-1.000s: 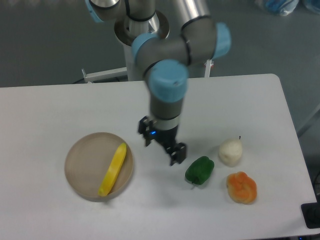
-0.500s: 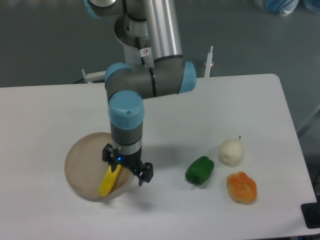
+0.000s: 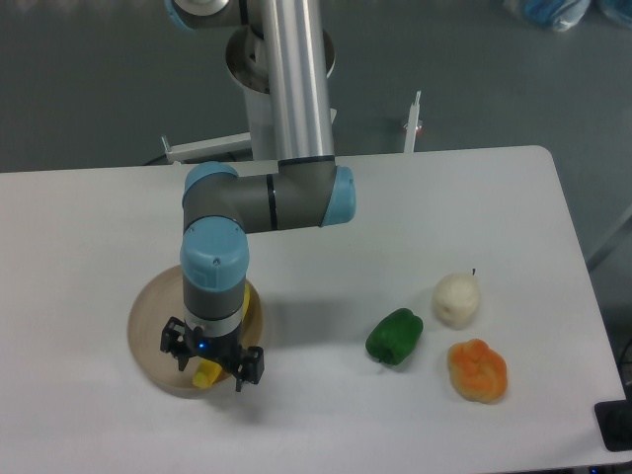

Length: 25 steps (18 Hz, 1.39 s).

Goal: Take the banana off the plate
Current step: 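Lower the gripper onto the banana and close the fingers on it, then lift the held banana up off the plate toward the green pepper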

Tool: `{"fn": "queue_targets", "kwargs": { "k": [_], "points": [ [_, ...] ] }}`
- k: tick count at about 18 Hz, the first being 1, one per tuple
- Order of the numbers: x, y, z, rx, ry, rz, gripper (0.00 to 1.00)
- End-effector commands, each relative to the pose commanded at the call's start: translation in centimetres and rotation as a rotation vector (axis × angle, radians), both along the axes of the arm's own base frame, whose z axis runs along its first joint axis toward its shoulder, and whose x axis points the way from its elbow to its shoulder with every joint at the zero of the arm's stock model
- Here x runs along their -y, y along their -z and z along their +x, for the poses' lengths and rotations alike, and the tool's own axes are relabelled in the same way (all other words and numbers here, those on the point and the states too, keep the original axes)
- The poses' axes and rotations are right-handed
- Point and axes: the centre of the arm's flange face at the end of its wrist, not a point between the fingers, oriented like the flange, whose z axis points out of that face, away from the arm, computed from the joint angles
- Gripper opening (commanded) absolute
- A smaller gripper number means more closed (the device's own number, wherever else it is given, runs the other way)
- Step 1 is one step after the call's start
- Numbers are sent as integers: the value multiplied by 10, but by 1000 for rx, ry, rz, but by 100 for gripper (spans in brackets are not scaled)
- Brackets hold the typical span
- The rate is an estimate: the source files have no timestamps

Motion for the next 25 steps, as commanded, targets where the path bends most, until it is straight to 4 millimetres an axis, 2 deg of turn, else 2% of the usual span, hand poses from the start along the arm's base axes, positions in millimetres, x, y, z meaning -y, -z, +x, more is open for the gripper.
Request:
{"fn": "queue_targets", "kwargs": {
  "k": [1, 2, 4, 6, 13, 16, 18, 21, 22, 24, 25],
  "points": [
    [0, 0, 0, 4, 1, 2, 49],
    [0, 0, 2, 5, 1, 0, 37],
    [0, -4, 3, 7, -3, 6, 15],
    [1, -15, 4, 23, -4, 24, 2],
    [8, -49, 0, 10, -4, 64, 0],
    [20, -81, -19, 1, -29, 77, 0],
    [35, -113, -40, -24, -19, 91, 0],
    [52, -136, -69, -58, 9, 101, 0],
    [60, -145, -86, -73, 15, 105, 0],
    [72, -158, -104, -91, 37, 106, 0],
    [78, -158, -116, -97, 47, 96, 0]
  ]
}}
